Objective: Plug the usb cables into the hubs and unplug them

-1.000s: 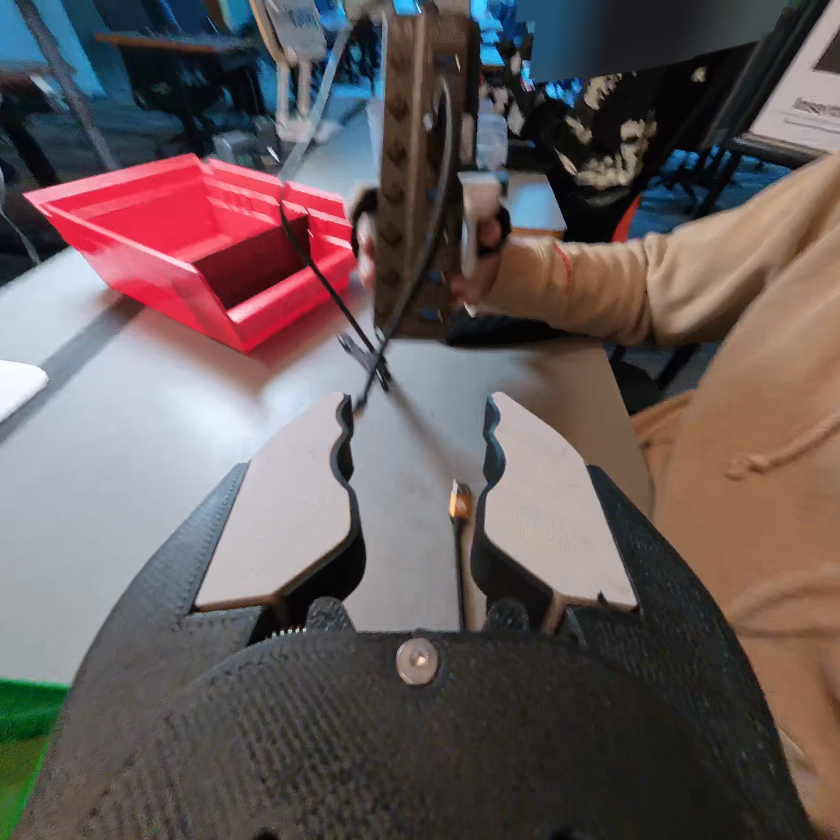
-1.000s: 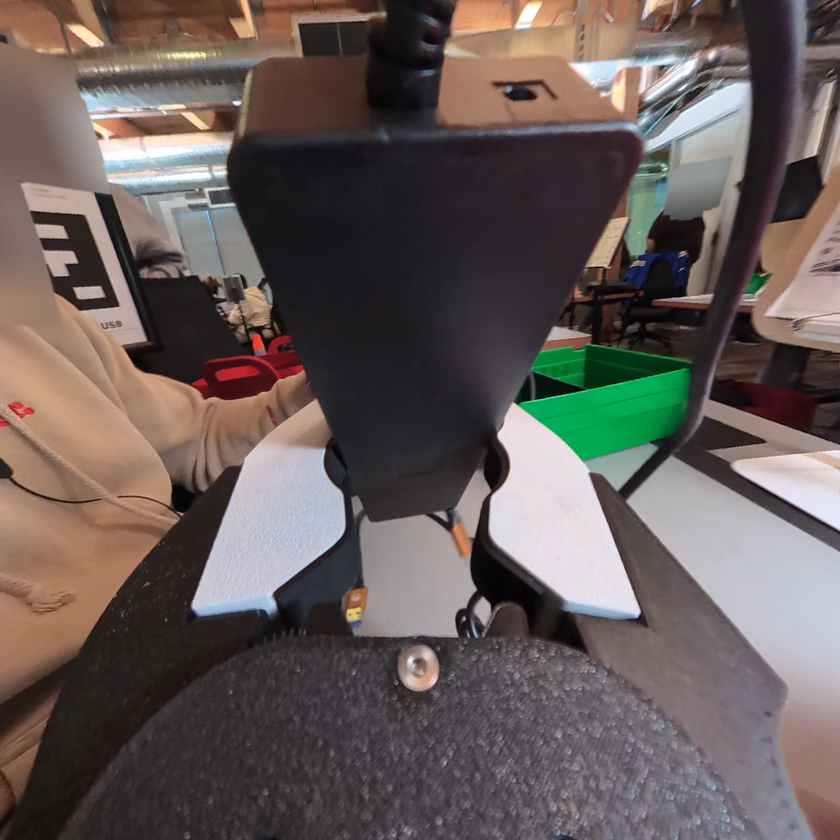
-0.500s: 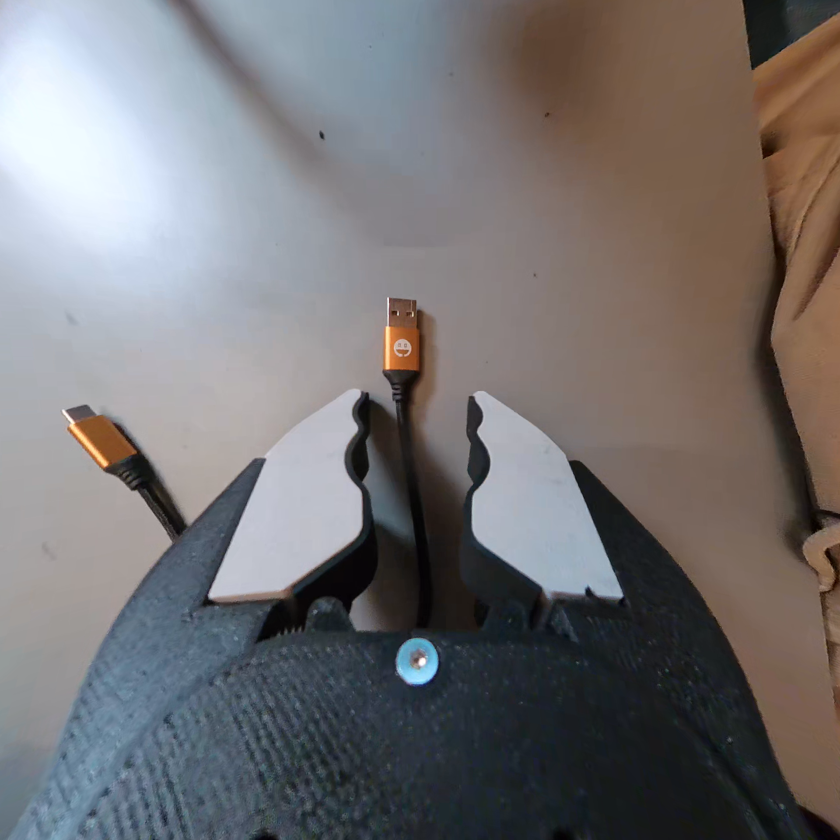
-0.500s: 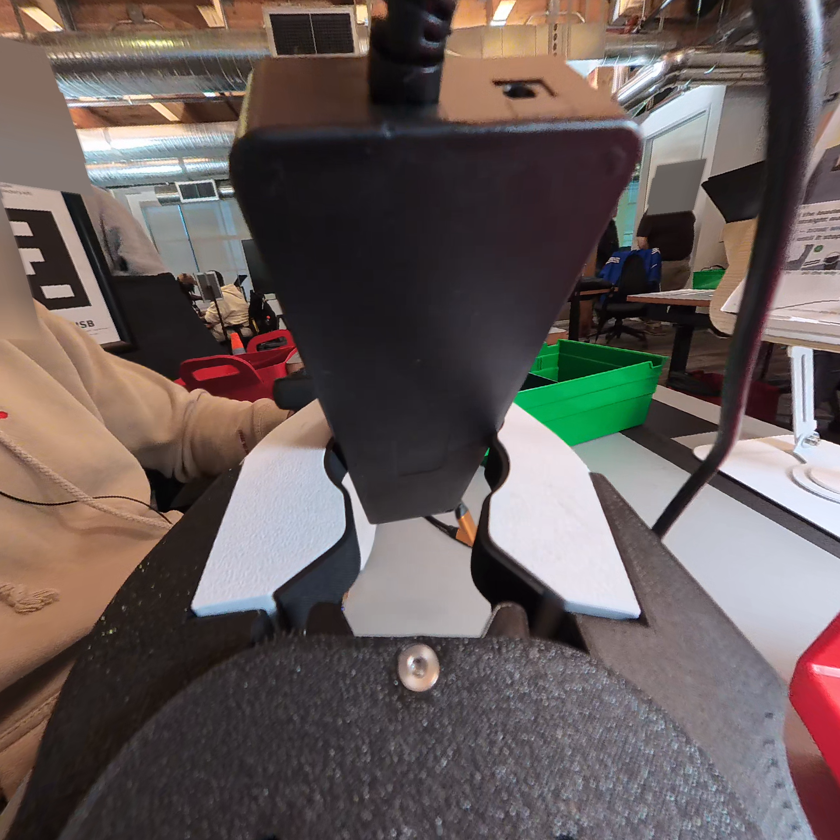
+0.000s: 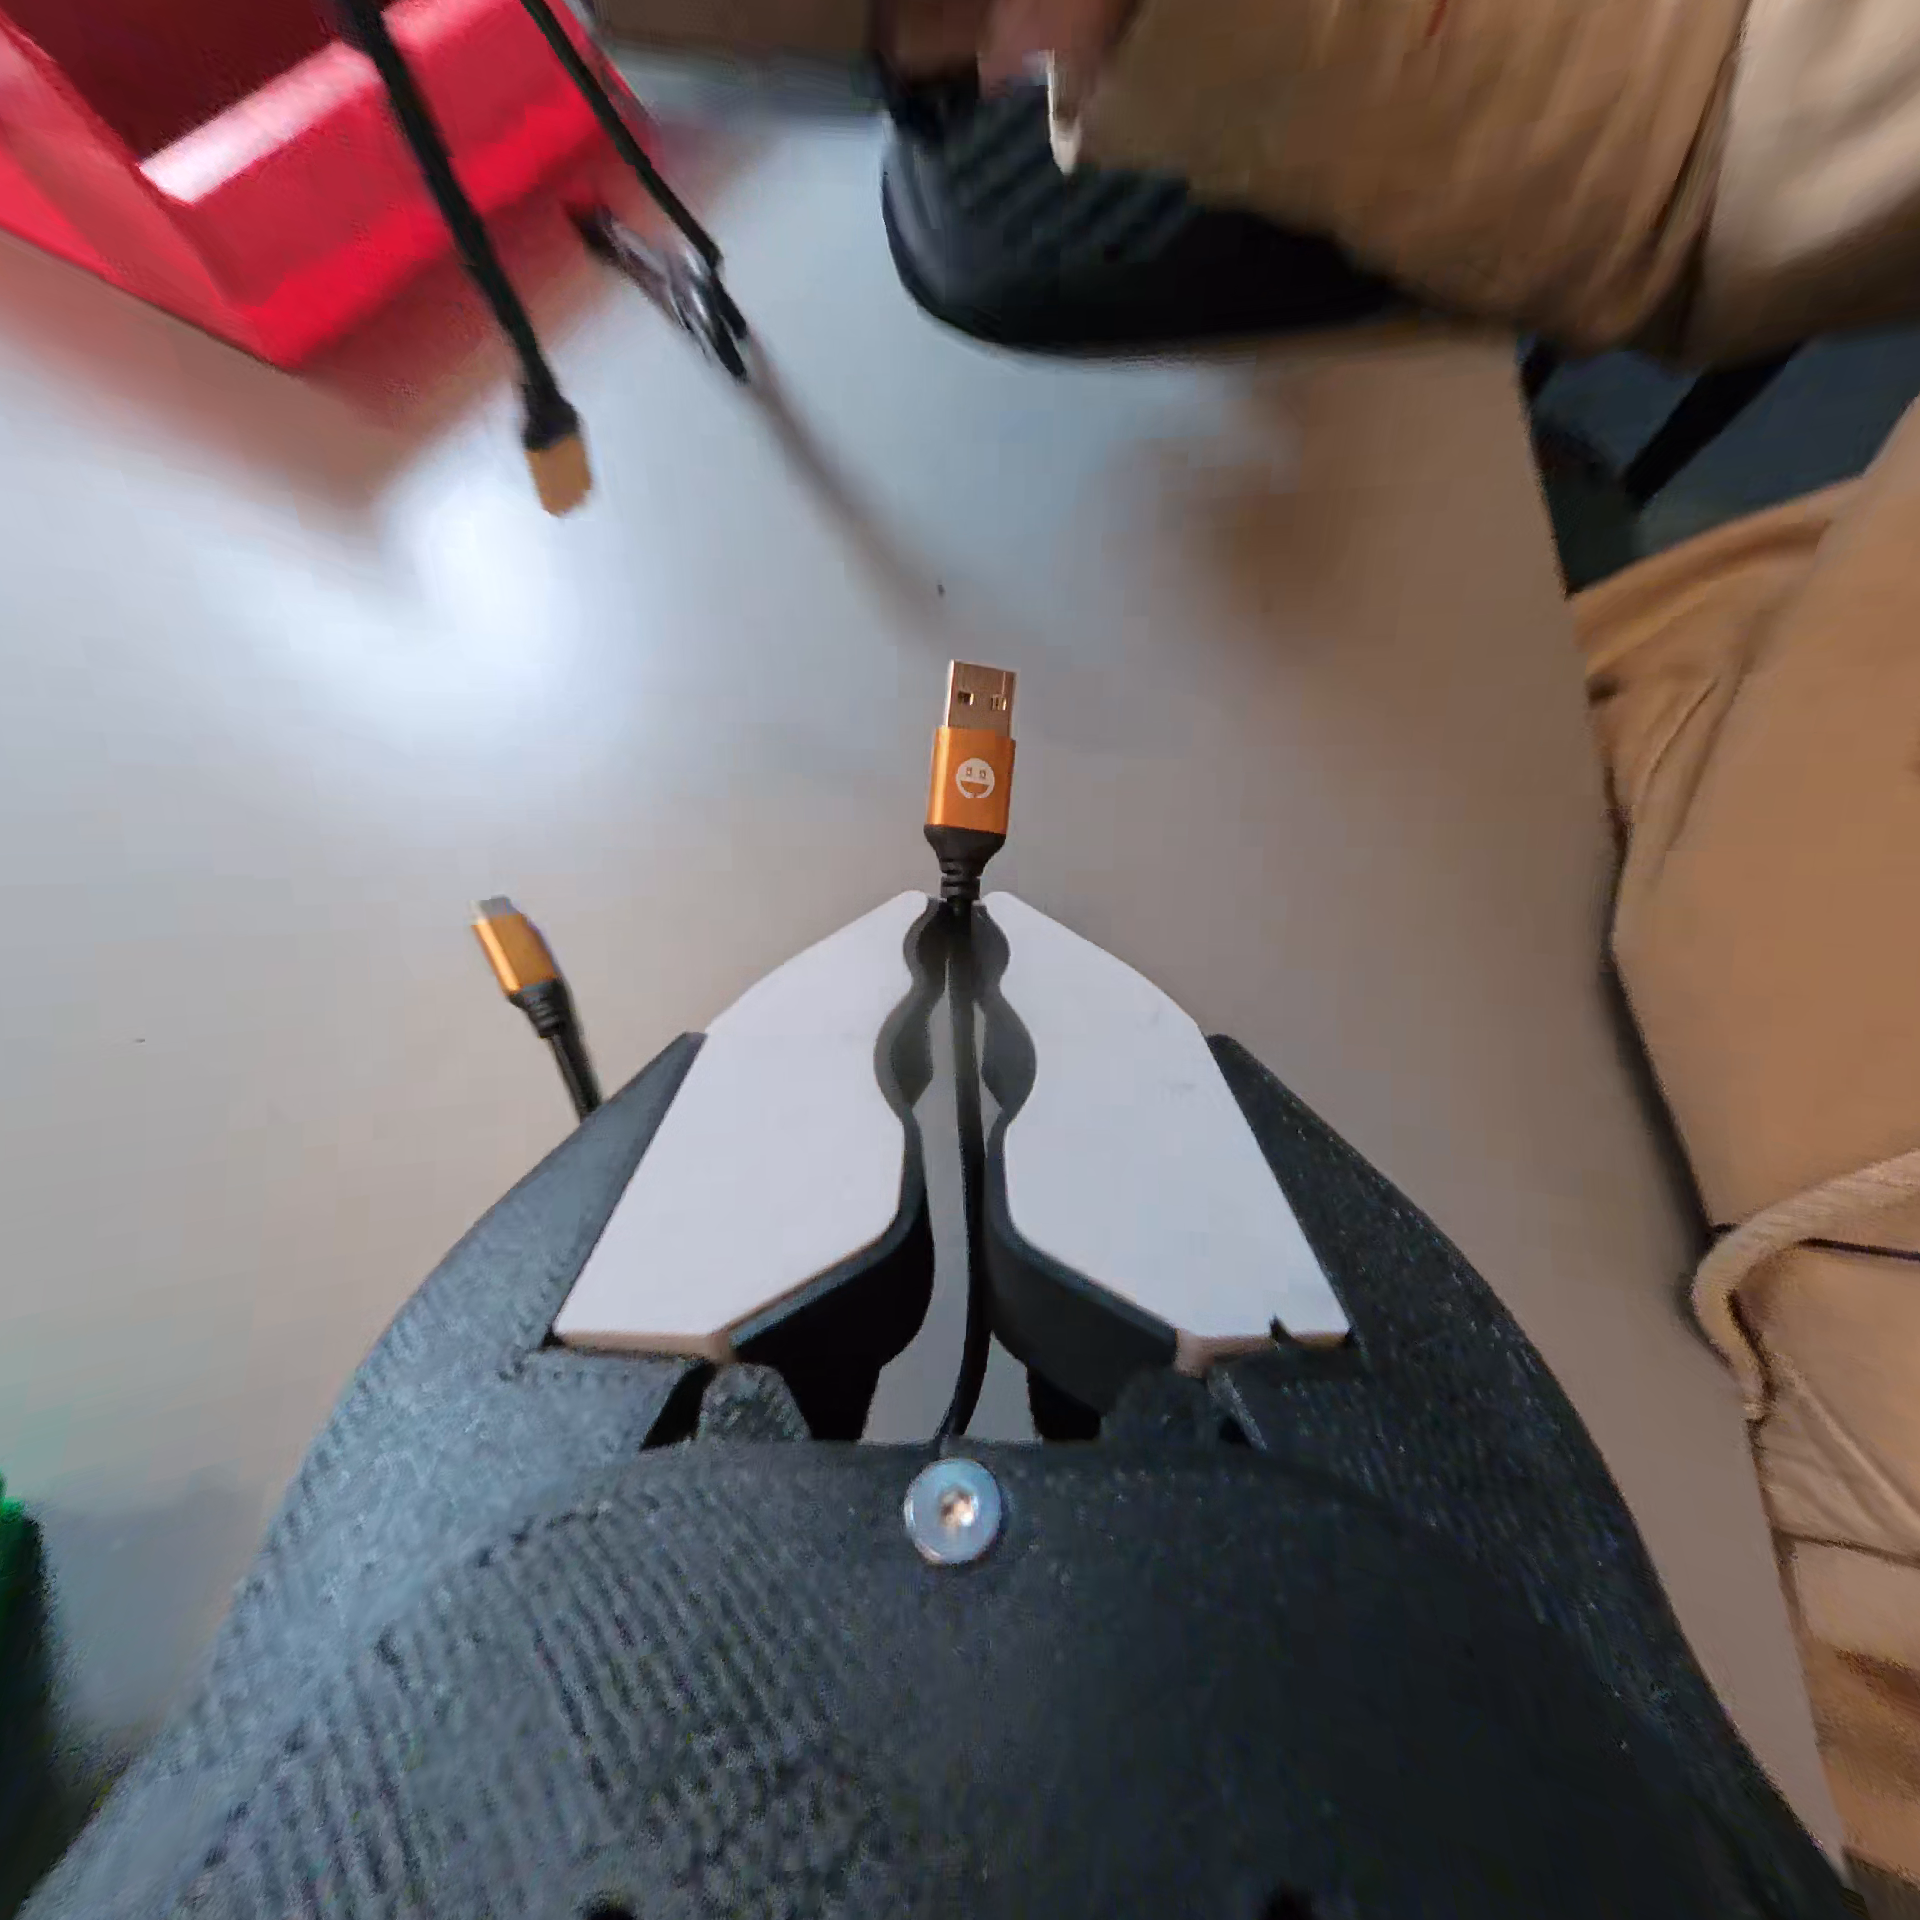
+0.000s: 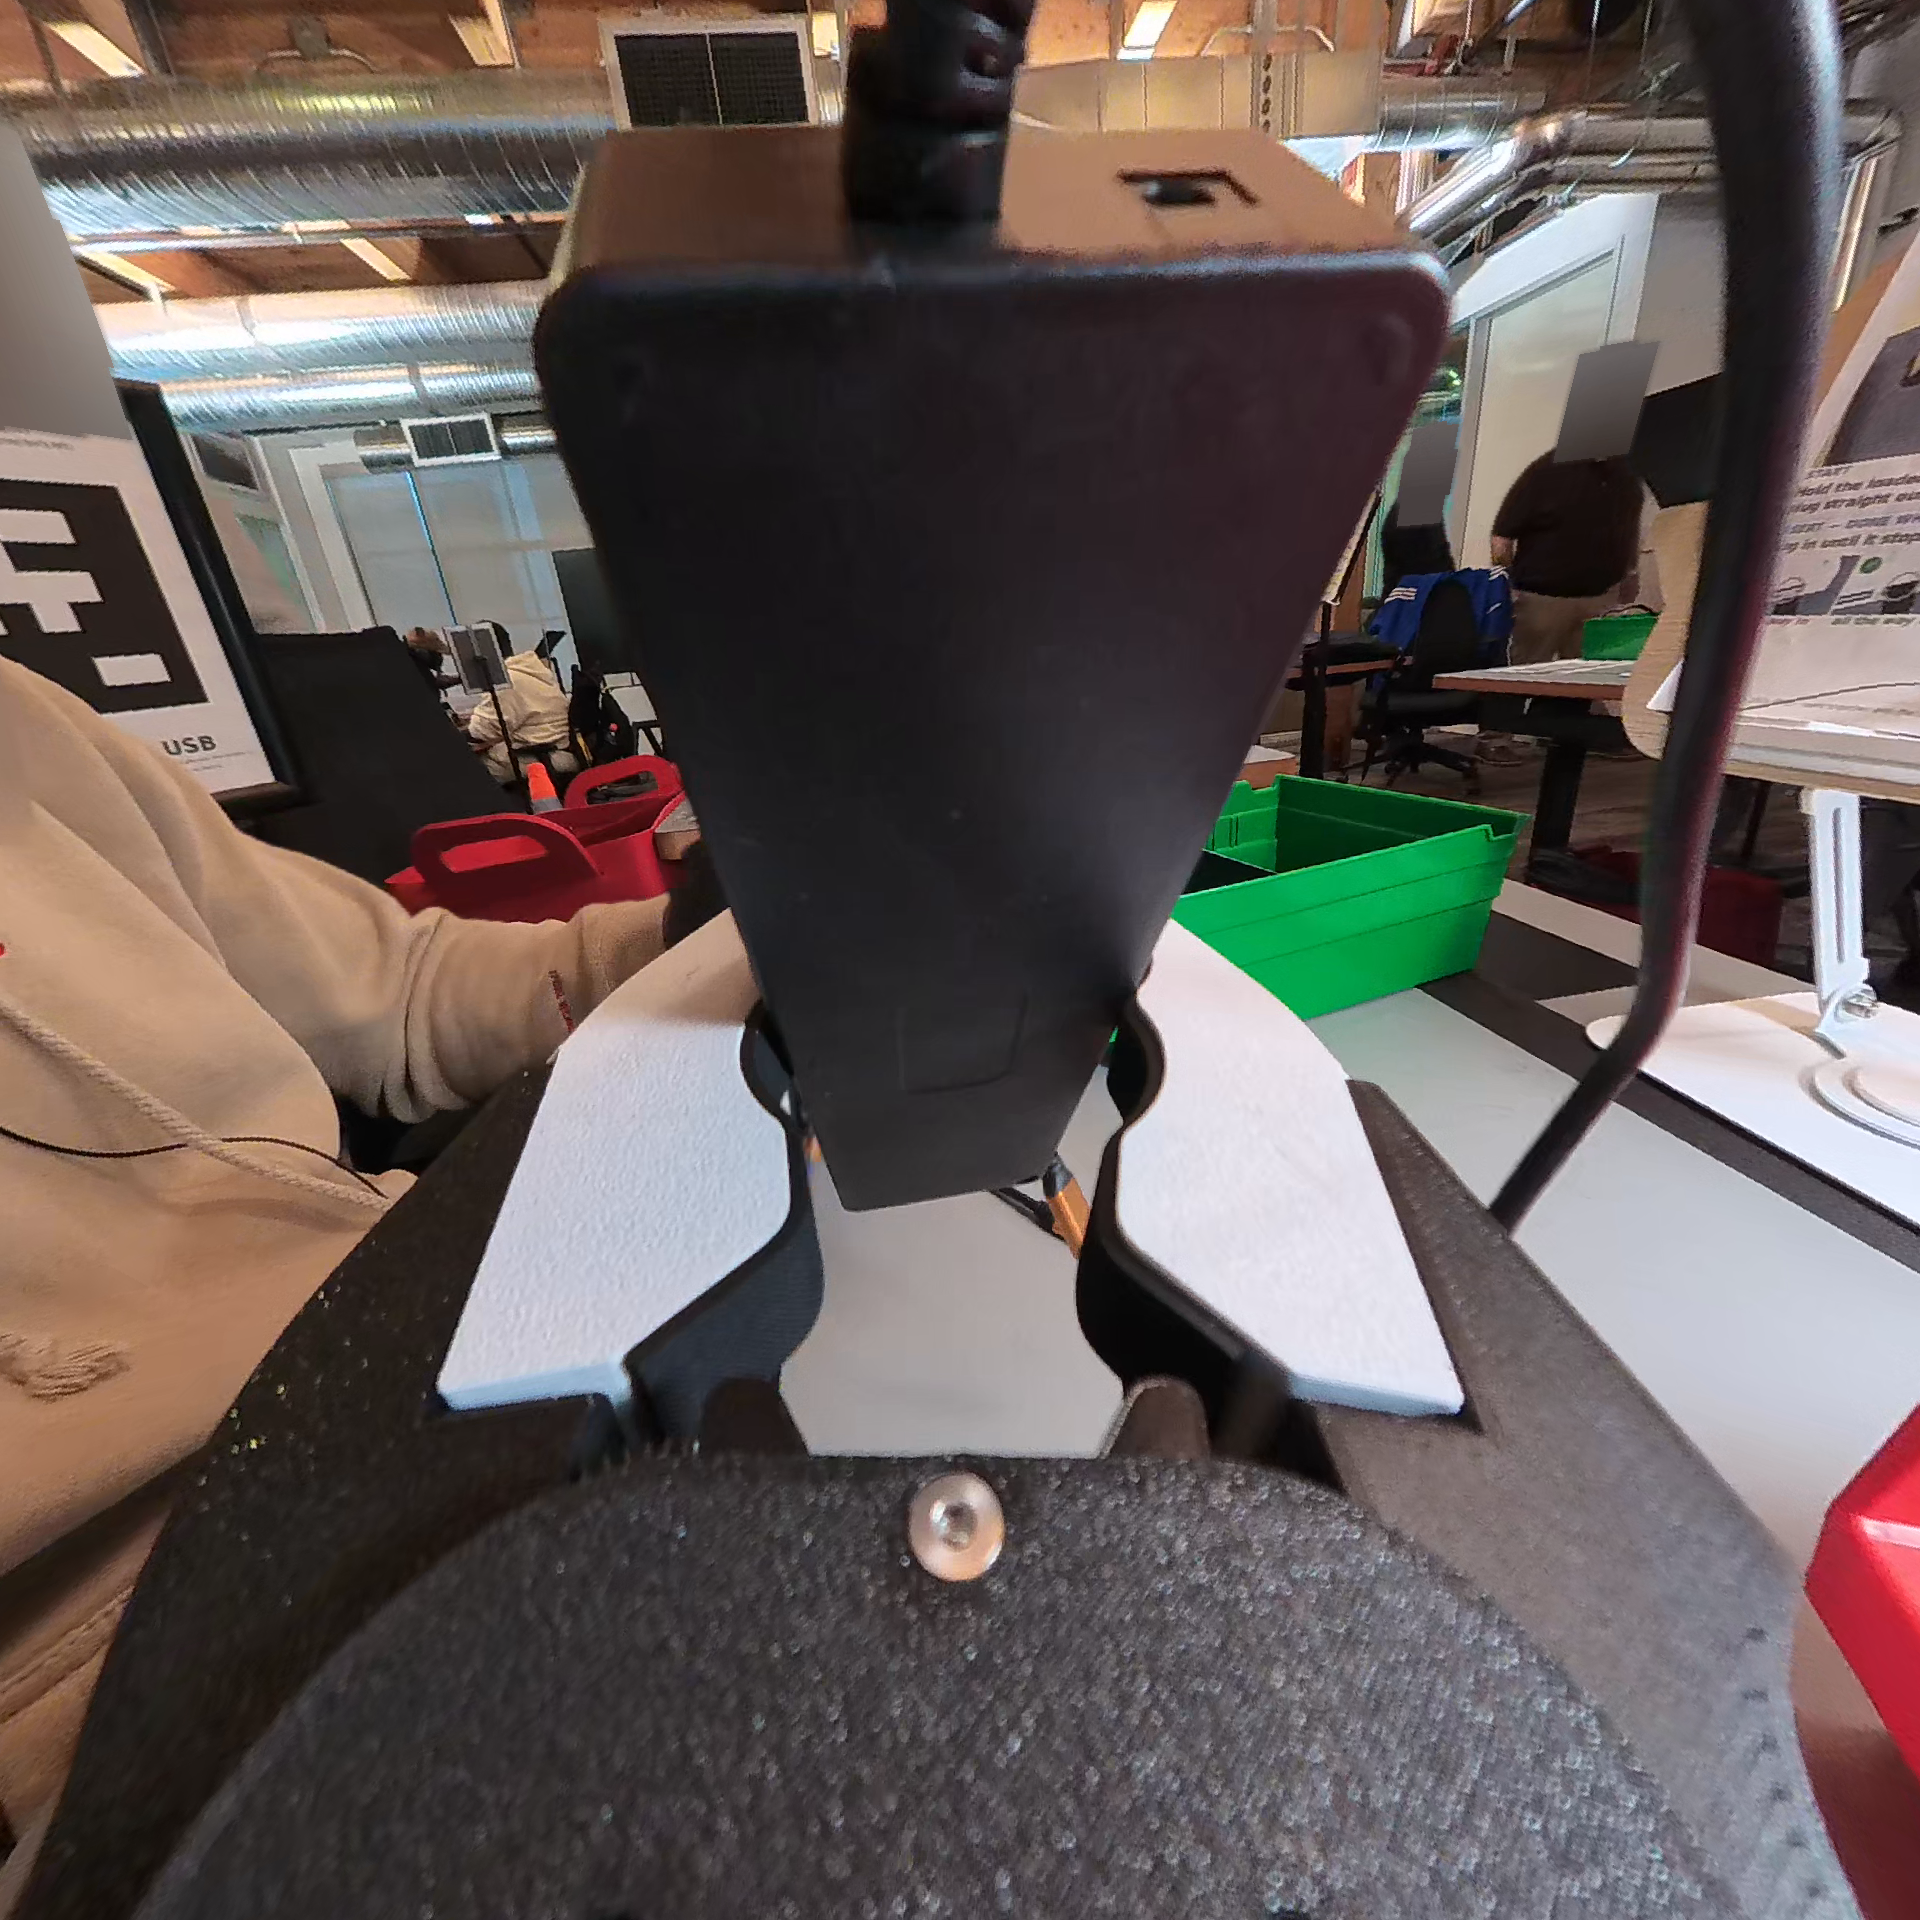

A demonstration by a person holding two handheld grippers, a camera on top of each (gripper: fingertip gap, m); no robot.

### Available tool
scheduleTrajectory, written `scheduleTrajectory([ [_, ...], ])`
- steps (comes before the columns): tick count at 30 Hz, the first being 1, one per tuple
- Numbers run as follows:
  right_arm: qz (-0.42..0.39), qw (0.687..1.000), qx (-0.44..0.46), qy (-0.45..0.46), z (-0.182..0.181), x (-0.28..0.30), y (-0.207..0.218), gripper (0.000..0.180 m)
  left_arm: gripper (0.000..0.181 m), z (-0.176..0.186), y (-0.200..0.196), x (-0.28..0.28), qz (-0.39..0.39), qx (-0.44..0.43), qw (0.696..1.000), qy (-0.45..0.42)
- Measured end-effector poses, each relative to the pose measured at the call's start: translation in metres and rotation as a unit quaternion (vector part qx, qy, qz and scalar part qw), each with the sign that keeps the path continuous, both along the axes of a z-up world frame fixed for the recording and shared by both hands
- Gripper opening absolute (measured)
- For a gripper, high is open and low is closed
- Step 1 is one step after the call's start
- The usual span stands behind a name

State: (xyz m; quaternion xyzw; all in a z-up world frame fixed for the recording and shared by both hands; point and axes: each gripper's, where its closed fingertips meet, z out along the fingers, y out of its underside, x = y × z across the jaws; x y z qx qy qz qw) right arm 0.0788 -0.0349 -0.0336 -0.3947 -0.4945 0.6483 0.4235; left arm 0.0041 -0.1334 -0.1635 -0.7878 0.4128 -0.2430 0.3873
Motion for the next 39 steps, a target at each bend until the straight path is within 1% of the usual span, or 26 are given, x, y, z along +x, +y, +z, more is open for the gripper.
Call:
scheduleTrajectory([
  [3, 0.001, 1.0, 0.0, 0.0, 0.0, 0.0, -0.001, 0.06, 0.004, 0.029, 0.003, -0.011, 0.019, 0.023, 0.998, -0.056],
  [8, 0.007, 1.0, 0.001, -0.003, -0.002, -0.001, -0.002, 0.06, 0.004, 0.056, 0.003, -0.021, 0.029, 0.047, 0.994, -0.09],
  [12, 0.01, 1.0, 0.013, -0.016, -0.007, -0.003, -0.004, 0.06, 0.004, 0.098, 0.001, -0.022, 0.028, 0.065, 0.99, -0.121],
  [16, 0.029, 0.998, 0.039, -0.035, -0.014, -0.005, -0.015, 0.06, 0.004, 0.14, 0.005, -0.021, 0.034, 0.054, 0.992, -0.105],
  [19, 0.03, 0.996, 0.065, -0.057, -0.022, -0.01, -0.021, 0.06, 0.004, 0.159, 0.008, -0.011, 0.025, 0.029, 0.997, -0.068],
  [22, 0.024, 0.99, 0.101, -0.09, -0.035, -0.017, -0.027, 0.06, 0.004, 0.156, 0.015, 0.008, 0.015, 0.002, 1.0, 0.001],
  [25, 0.024, 0.984, 0.127, -0.12, -0.048, -0.023, -0.033, 0.06, 0.004, 0.138, 0.022, 0.029, -0.005, -0.04, 0.998, 0.052],
  [29, 0.029, 0.979, 0.144, -0.142, -0.057, -0.027, -0.04, 0.06, 0.004, 0.115, 0.03, 0.044, -0.024, -0.083, 0.99, 0.11],
  [34, 0.02, 0.971, 0.168, -0.169, -0.066, -0.029, -0.04, 0.06, 0.004, 0.102, 0.033, 0.048, -0.034, -0.112, 0.982, 0.15],
  [39, 0.011, 0.966, 0.178, -0.187, -0.072, -0.031, -0.037, 0.06, 0.004, 0.103, 0.033, 0.048, -0.037, -0.119, 0.98, 0.153],
])
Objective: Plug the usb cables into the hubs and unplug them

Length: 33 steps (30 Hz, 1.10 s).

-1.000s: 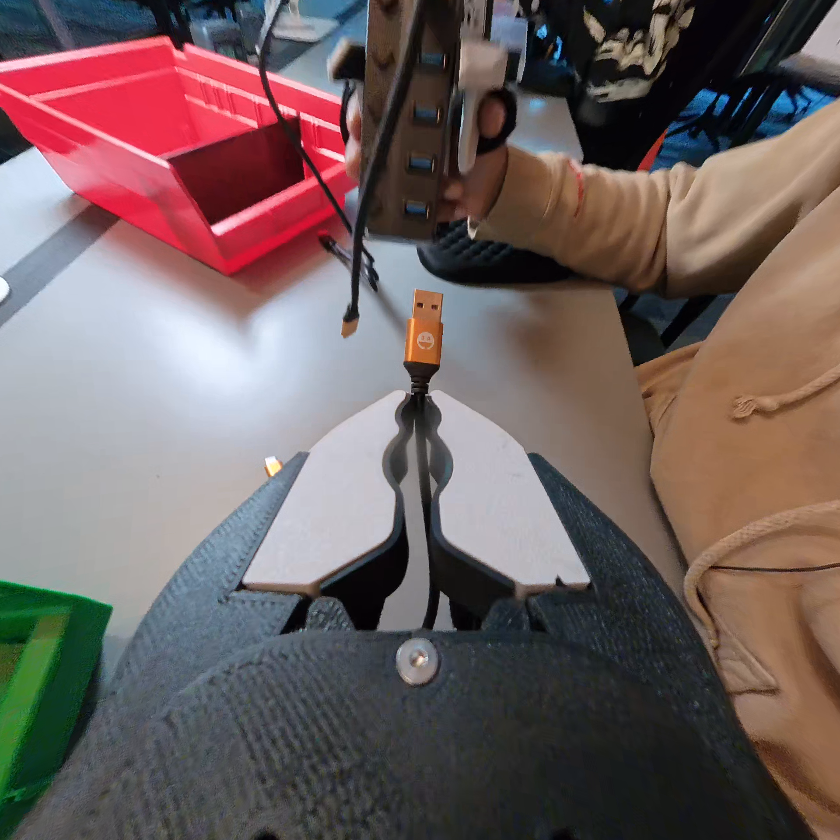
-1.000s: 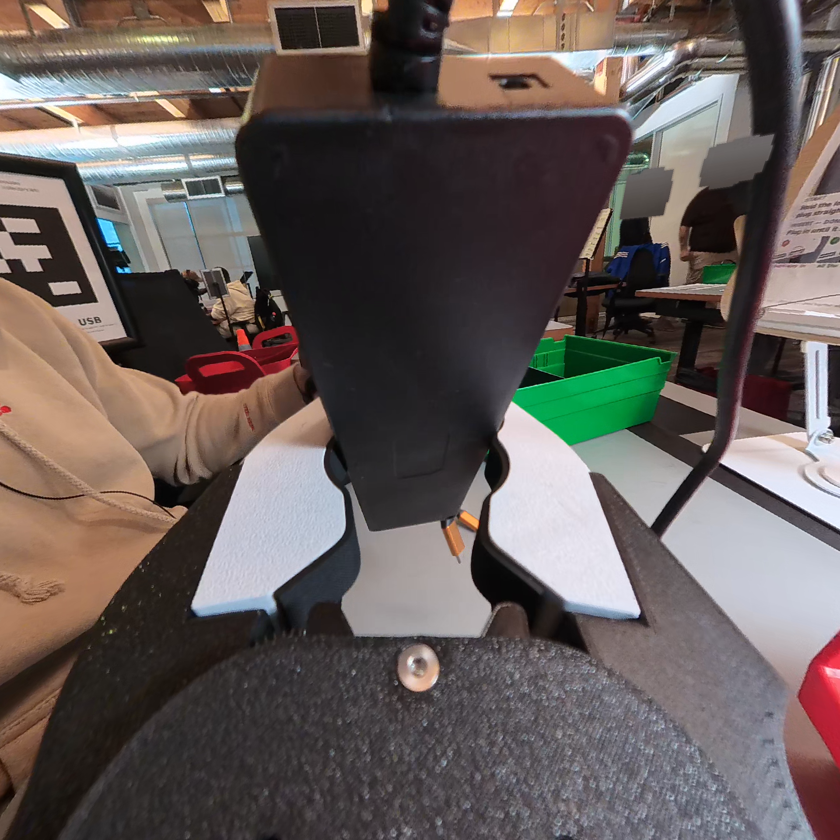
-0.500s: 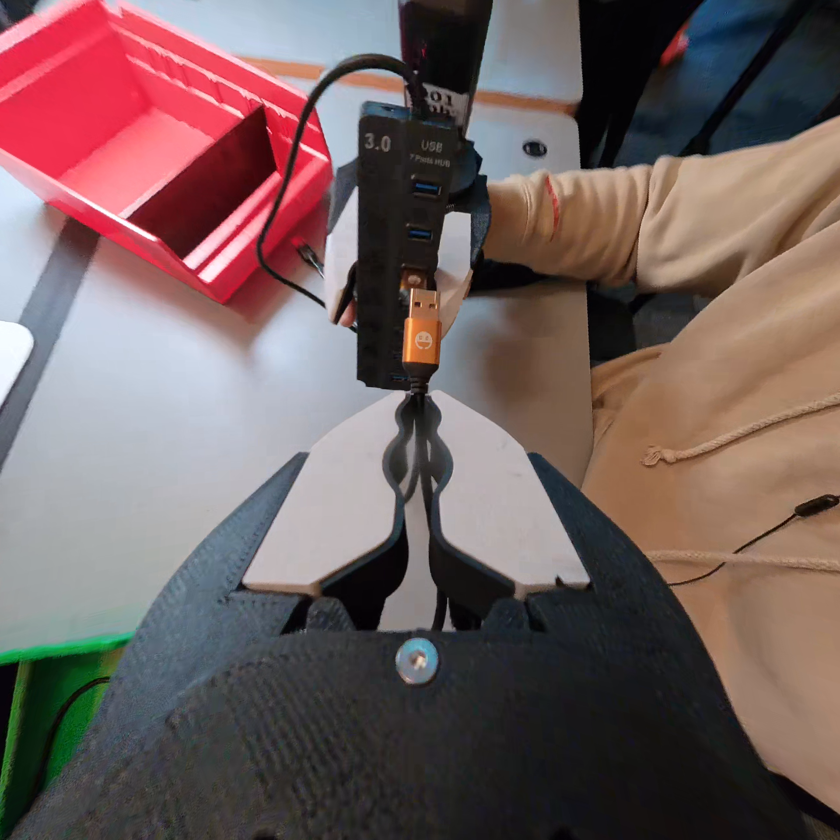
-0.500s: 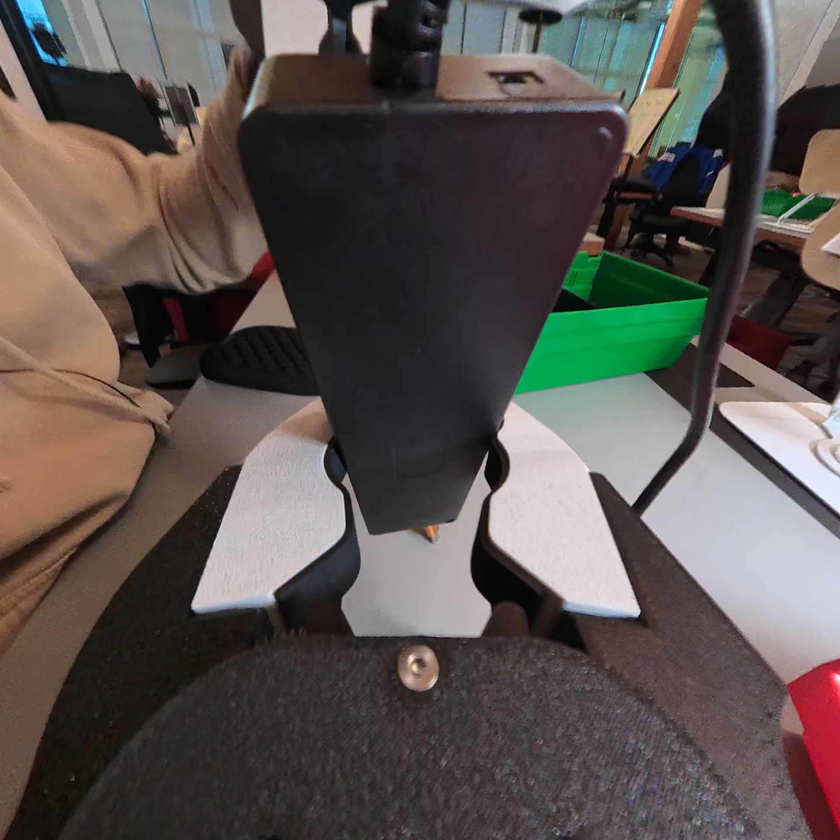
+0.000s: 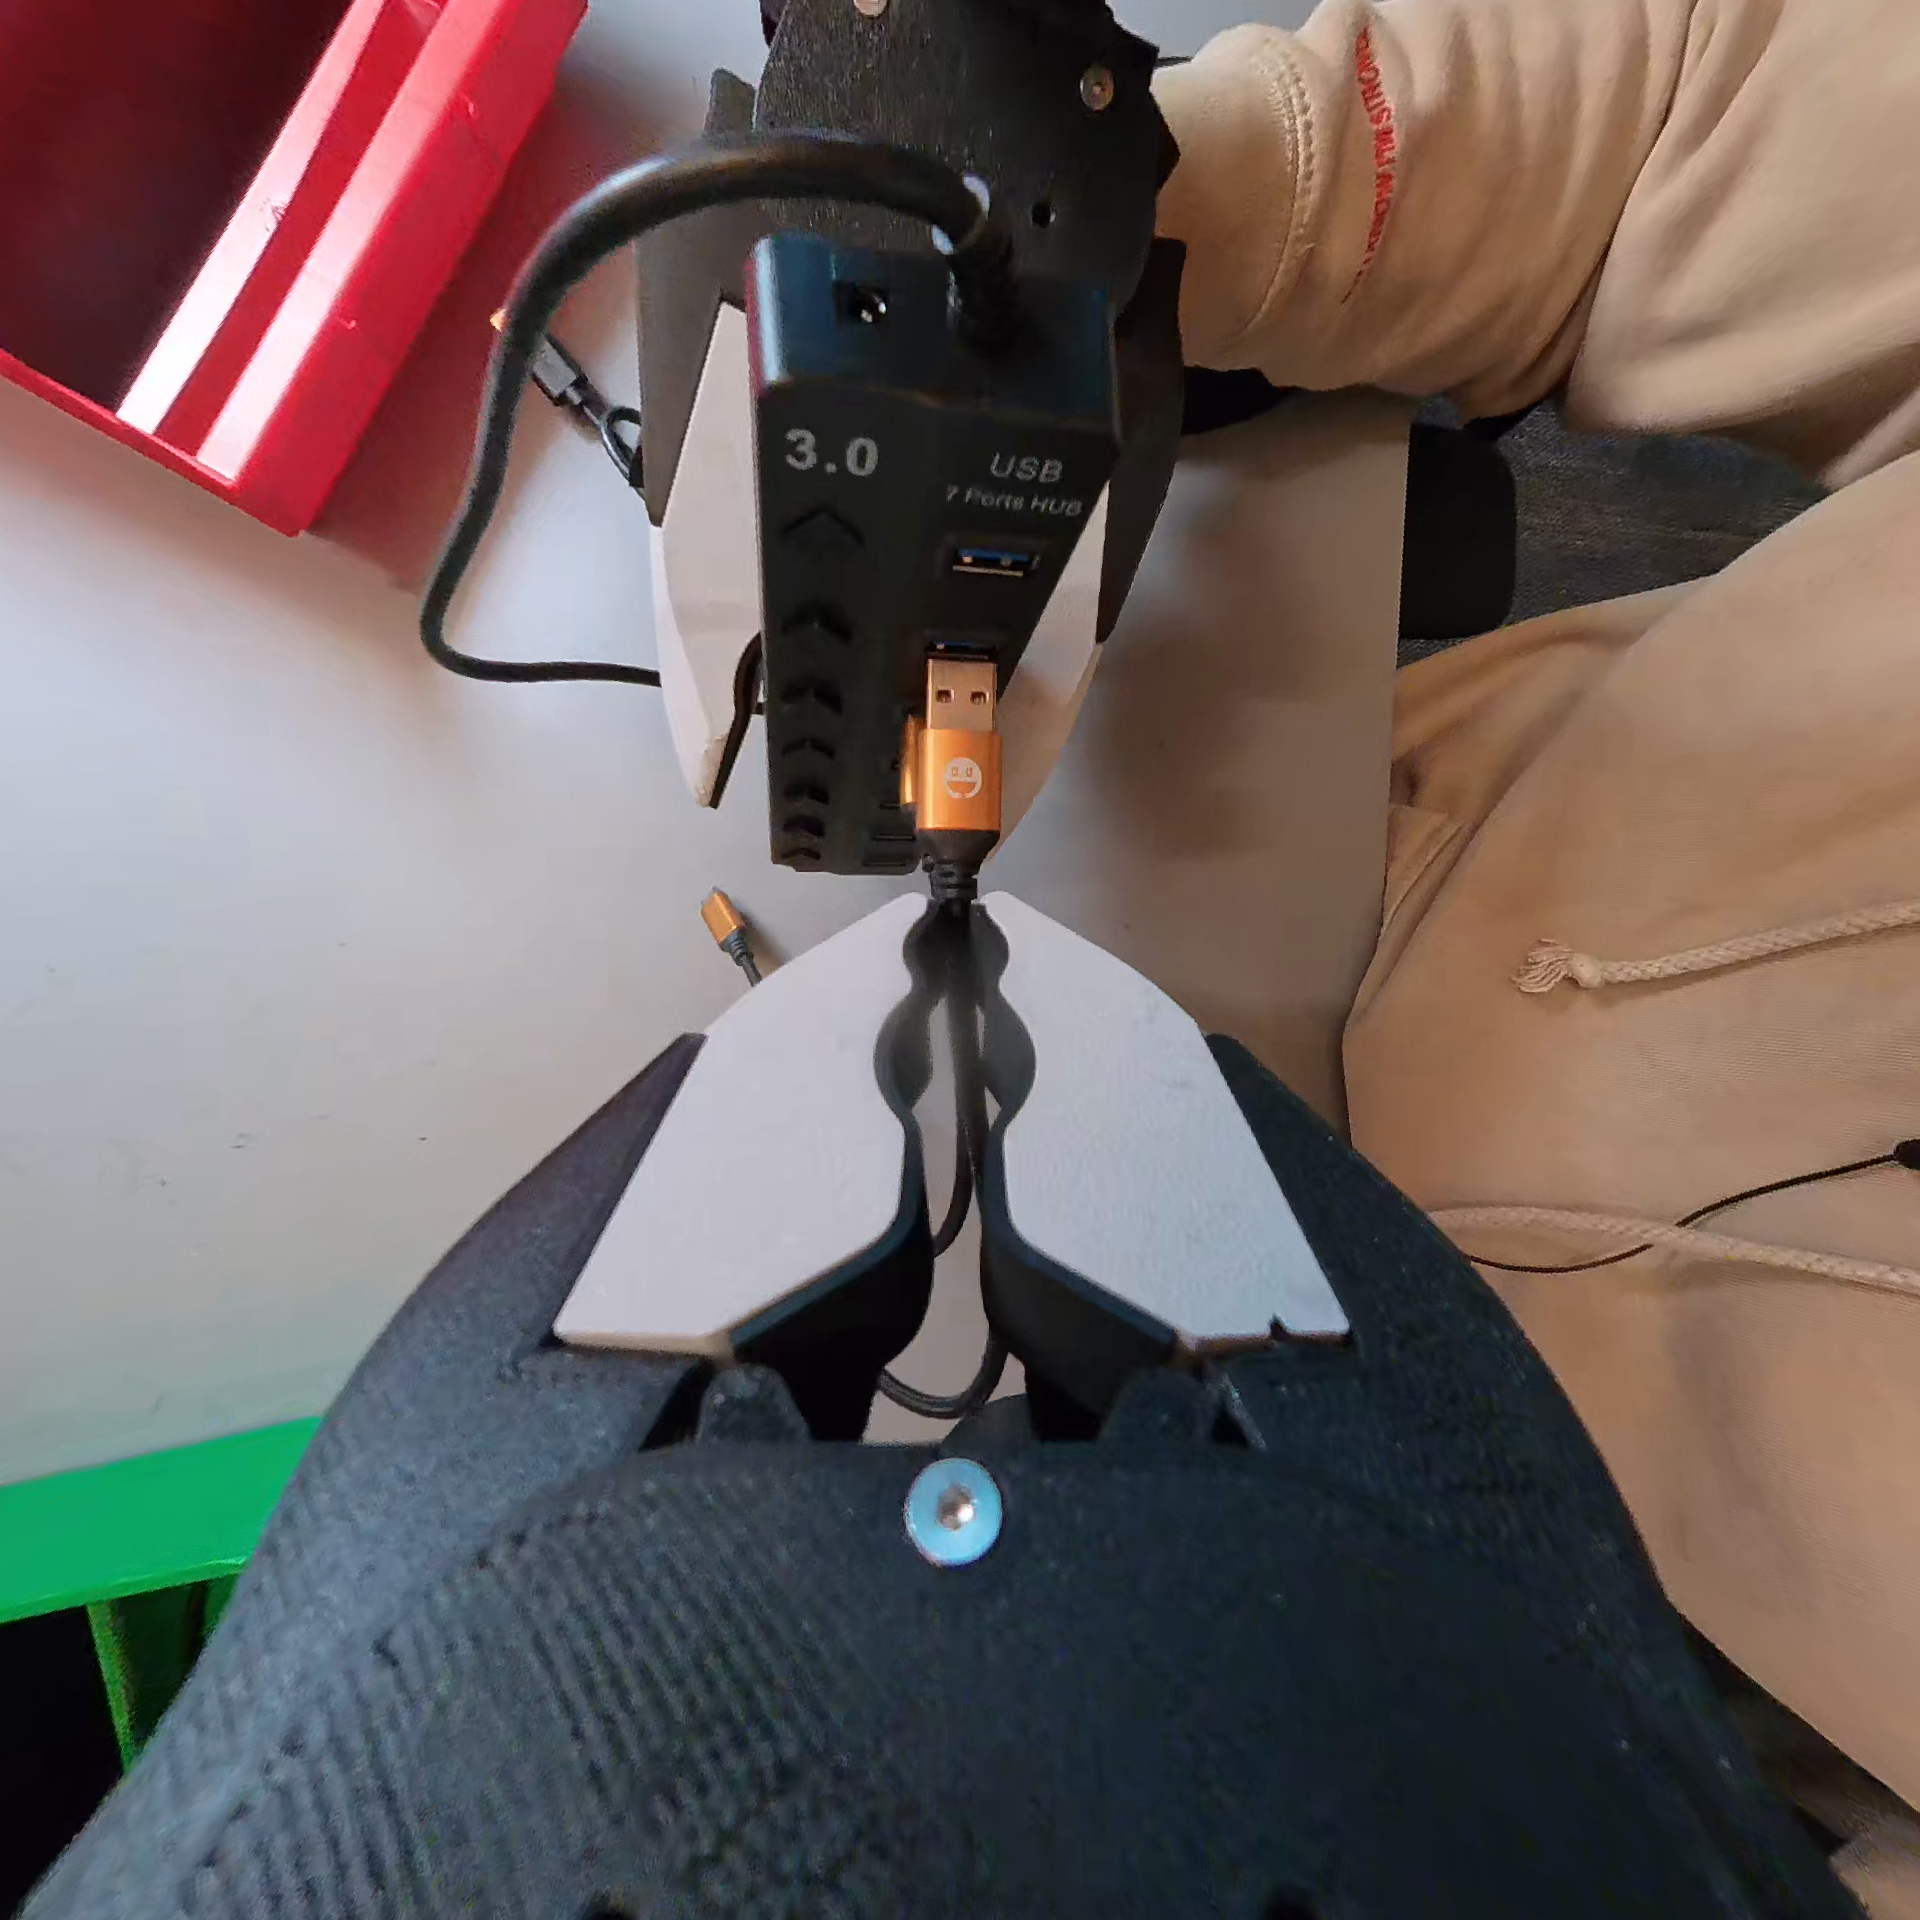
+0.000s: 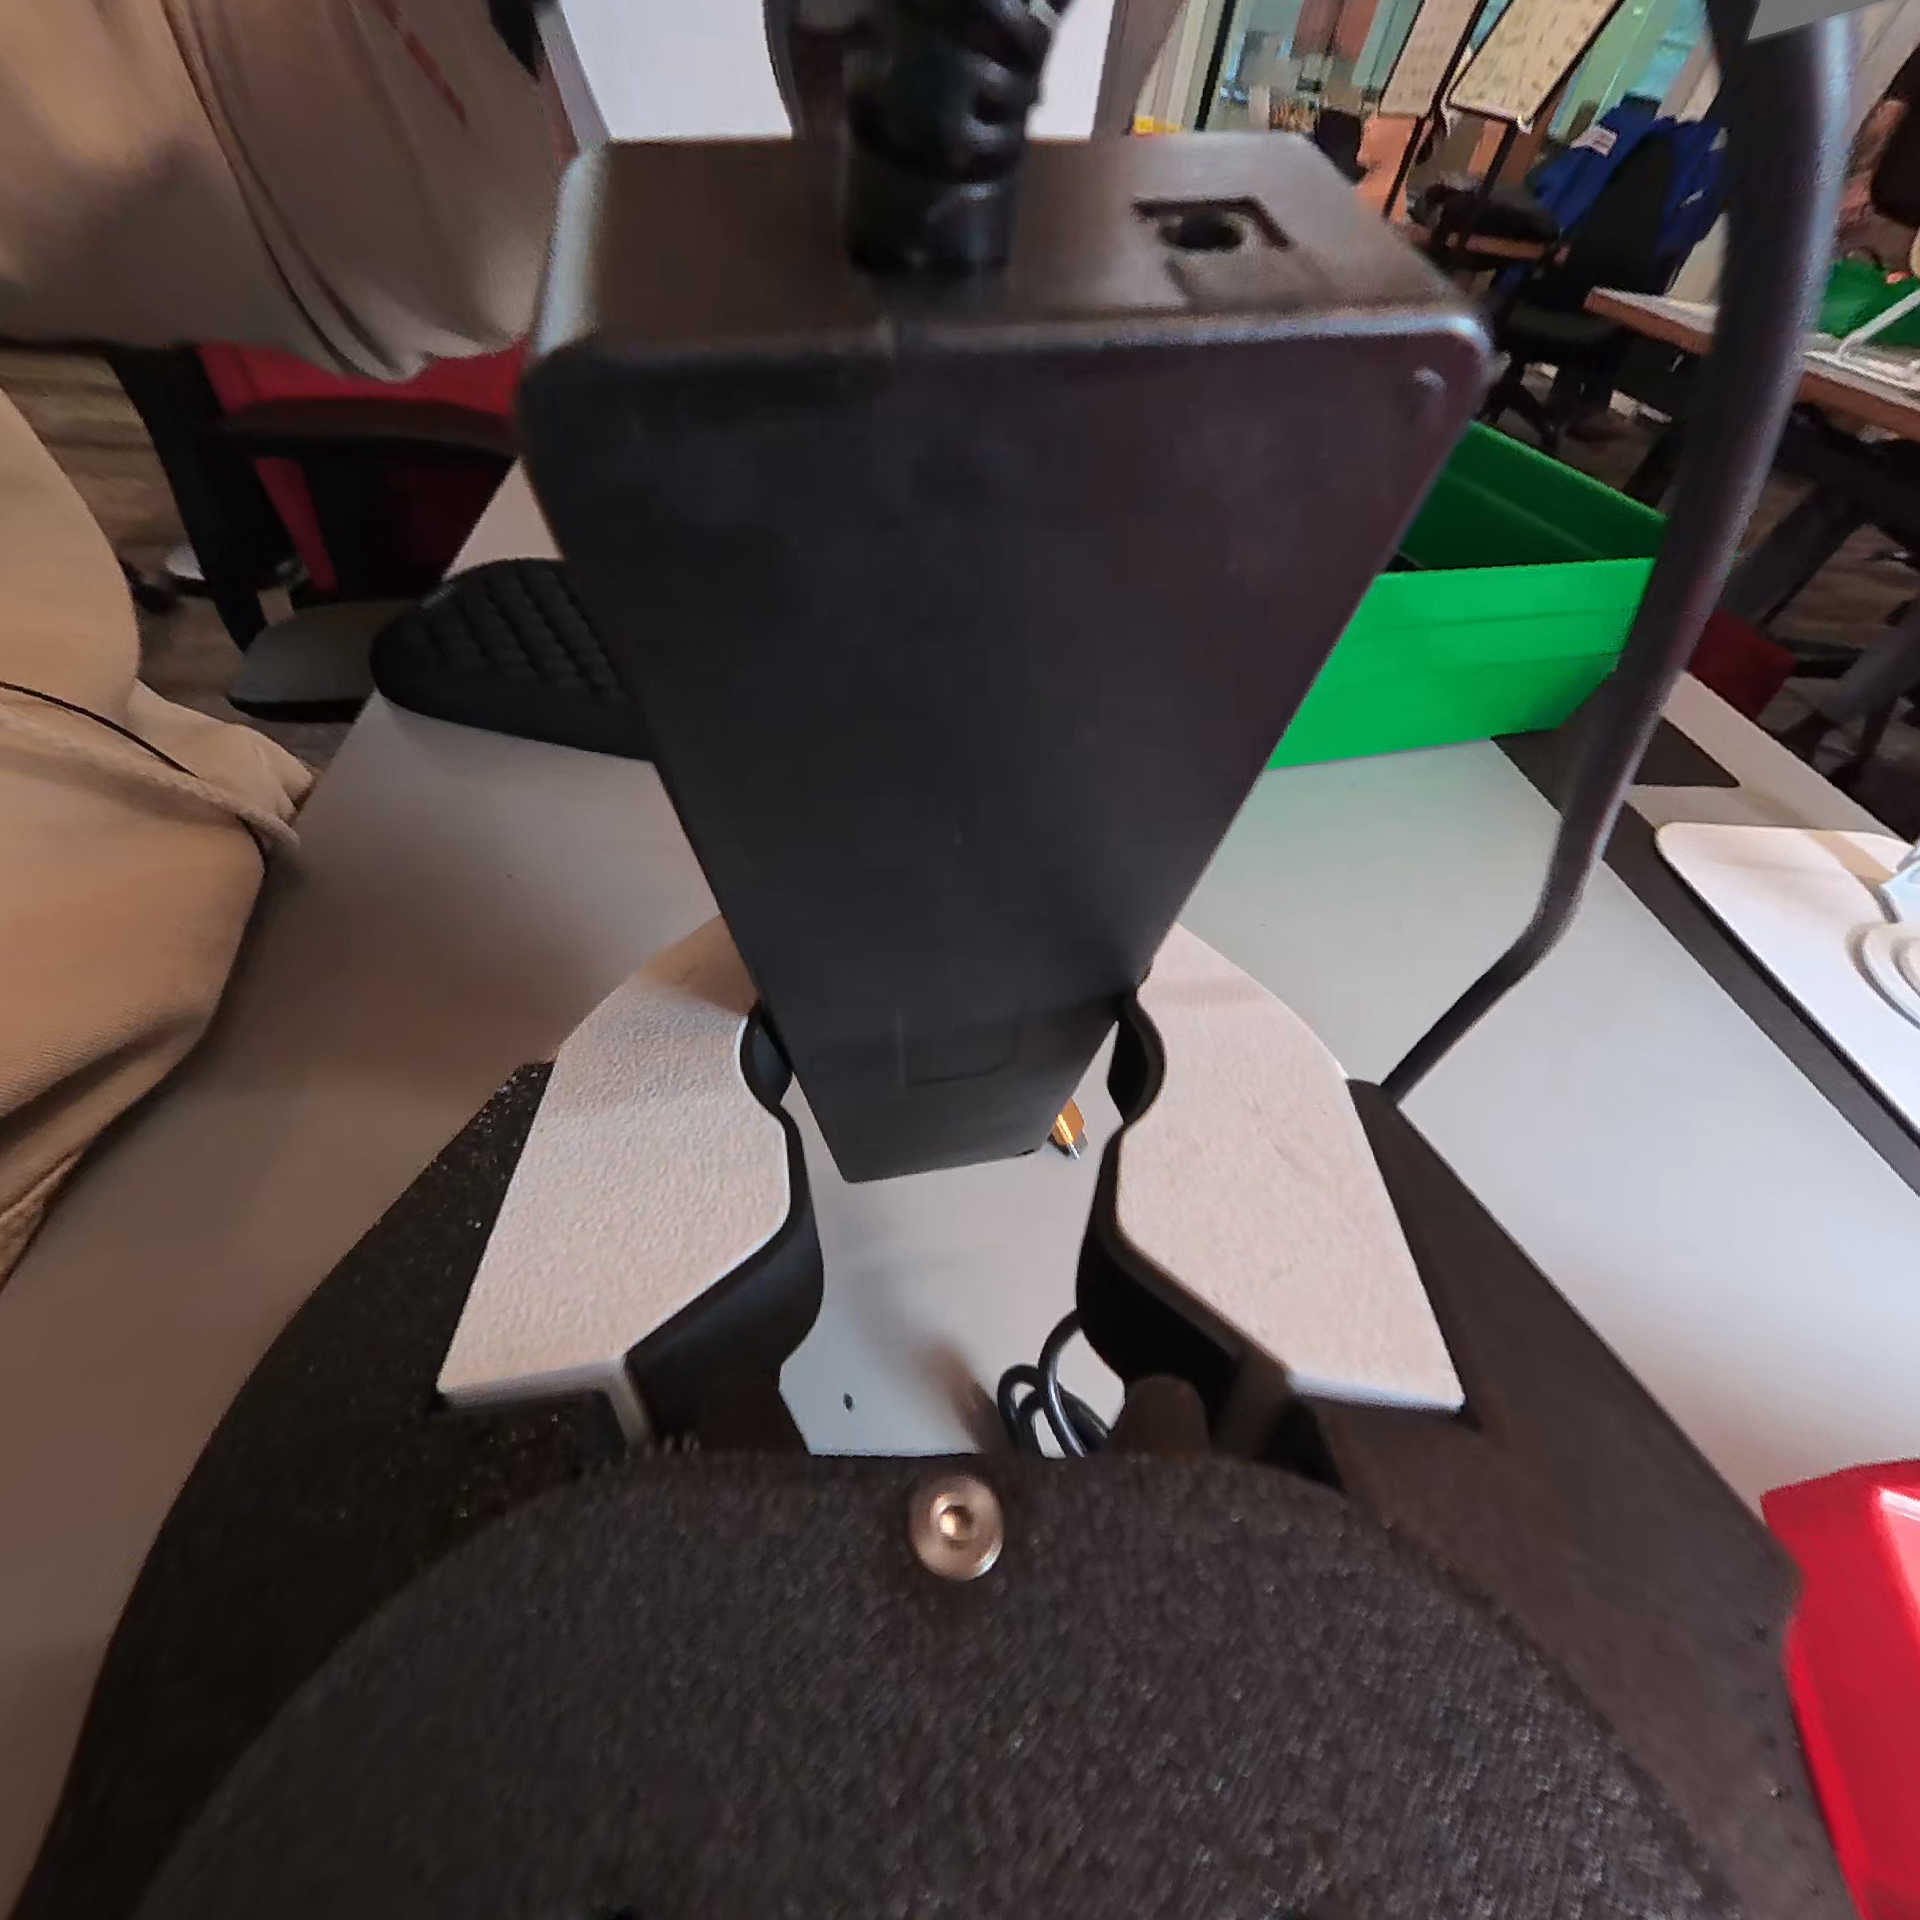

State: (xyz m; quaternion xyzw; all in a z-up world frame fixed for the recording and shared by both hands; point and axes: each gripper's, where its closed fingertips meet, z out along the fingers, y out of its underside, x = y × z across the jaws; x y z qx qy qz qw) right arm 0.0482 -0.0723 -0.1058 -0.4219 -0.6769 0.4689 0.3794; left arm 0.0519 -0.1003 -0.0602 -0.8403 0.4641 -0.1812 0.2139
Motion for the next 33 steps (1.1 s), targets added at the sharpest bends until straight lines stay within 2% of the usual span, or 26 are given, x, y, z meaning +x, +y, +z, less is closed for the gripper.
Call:
scheduleTrajectory([
  [7, -0.007, 1.0, 0.005, -0.02, -0.006, -0.002, 0.001, 0.06, 0.004, 0.0, 0.0, -0.001, 0.001, 0.003, 1.0, 0.007],
  [15, -0.012, 0.998, 0.013, -0.056, -0.014, -0.004, -0.004, 0.06, 0.004, -0.008, -0.001, -0.009, -0.006, -0.005, 0.998, 0.063],
  [23, -0.022, 0.997, 0.009, -0.074, -0.013, -0.004, -0.006, 0.06, 0.004, -0.003, -0.001, -0.005, 0.001, -0.004, 1.0, 0.027],
  [33, 0.004, 0.999, -0.044, 0.019, 0.026, -0.003, -0.018, 0.062, 0.004, -0.003, -0.01, -0.007, 0.003, -0.018, 1.0, -0.024],
])
